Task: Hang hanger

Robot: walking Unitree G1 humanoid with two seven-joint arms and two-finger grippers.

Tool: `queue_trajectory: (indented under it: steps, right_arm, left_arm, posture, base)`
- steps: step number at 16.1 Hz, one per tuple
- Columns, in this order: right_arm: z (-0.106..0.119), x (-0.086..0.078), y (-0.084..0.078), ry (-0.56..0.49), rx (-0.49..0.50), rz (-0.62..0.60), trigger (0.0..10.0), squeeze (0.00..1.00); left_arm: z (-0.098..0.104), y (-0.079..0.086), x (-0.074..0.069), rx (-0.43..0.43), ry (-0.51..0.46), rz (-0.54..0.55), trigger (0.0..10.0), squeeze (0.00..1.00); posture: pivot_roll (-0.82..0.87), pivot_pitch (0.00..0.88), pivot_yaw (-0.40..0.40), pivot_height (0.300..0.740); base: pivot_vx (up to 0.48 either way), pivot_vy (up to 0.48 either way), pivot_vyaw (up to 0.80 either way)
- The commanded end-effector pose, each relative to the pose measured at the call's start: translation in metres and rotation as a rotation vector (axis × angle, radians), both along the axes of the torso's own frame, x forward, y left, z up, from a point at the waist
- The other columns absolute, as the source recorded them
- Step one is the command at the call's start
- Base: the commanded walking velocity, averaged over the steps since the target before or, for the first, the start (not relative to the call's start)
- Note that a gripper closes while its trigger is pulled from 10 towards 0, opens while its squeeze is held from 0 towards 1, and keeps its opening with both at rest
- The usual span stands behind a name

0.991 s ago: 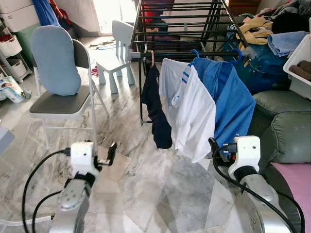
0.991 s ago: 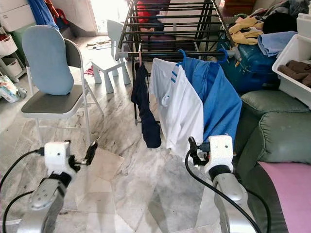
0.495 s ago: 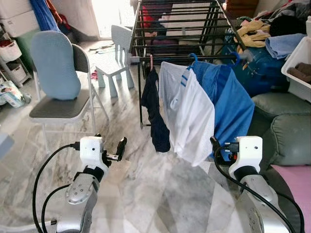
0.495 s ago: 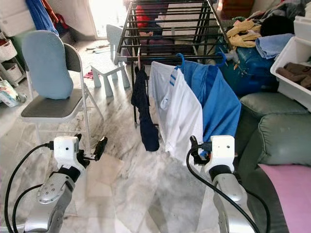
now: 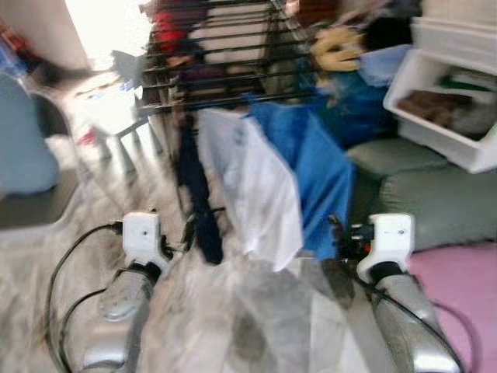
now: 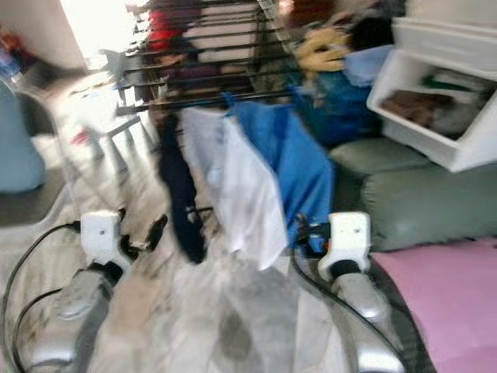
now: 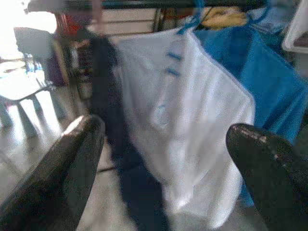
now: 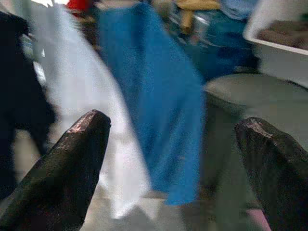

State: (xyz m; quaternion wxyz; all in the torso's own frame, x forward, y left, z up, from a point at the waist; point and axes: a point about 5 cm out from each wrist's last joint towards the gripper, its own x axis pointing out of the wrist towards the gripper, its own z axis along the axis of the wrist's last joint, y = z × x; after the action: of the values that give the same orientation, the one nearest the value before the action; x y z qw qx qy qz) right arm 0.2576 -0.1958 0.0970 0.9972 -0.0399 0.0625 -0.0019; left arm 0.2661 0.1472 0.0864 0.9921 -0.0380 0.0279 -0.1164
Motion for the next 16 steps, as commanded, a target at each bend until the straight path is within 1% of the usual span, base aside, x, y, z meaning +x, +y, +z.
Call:
queue_trajectory:
  steps: [1, 4, 7, 10, 11, 13, 16]
  right_arm:
    - [0.008, 0.005, 0.006, -0.034, 0.007, 0.017, 10.0, 0.00]
    - [0.009, 0.007, 0.005, -0.039, -0.008, 0.021, 10.0, 0.00]
    - [0.011, 0.006, 0.011, -0.049, -0.024, 0.060, 10.0, 0.00]
    - [0.011, 0.007, 0.013, -0.054, -0.021, 0.062, 10.0, 0.00]
    - [0.012, 0.007, 0.011, -0.054, -0.021, 0.055, 10.0, 0.00]
    - [0.010, 0.006, 0.009, -0.048, -0.023, 0.049, 10.0, 0.00]
    - [0.009, 0.005, 0.010, -0.038, -0.018, 0.048, 10.0, 0.00]
  left_arm:
    - [0.001, 0.009, 0.000, 0.023, -0.001, 0.016, 10.0, 0.00]
    - [0.001, 0.006, 0.003, 0.020, -0.007, 0.013, 10.0, 0.00]
    - [0.003, 0.005, 0.007, 0.010, -0.013, 0.018, 10.0, 0.00]
    - [0.006, 0.001, 0.010, 0.006, -0.022, 0.006, 10.0, 0.00]
    - [0.006, 0.001, 0.011, 0.003, -0.021, 0.008, 10.0, 0.00]
    - [0.006, 0.001, 0.011, 0.002, -0.020, 0.006, 10.0, 0.00]
    - [0.006, -0.001, 0.010, 0.001, -0.017, 0.000, 10.0, 0.00]
  posture:
    - [-0.19, 0.000, 0.033, 0.740]
    - [-0.19, 0.000, 0.030, 0.740]
    - [-0.19, 0.000, 0.034, 0.740]
    - [-0.20, 0.000, 0.040, 0.740]
    - [-0.20, 0.000, 0.042, 0.740]
    - [-0.20, 0.000, 0.045, 0.740]
    - [-0.20, 0.000, 0.047, 0.740]
  base:
    - [0.330, 0.000, 0.00]
    - [0.305, 0.000, 0.00]
    - [0.459, 0.000, 0.00]
    - [0.454, 0.000, 0.80]
    - [0.450, 0.000, 0.42]
    - [0.437, 0.000, 0.00]
    - [0.428, 0.000, 0.00]
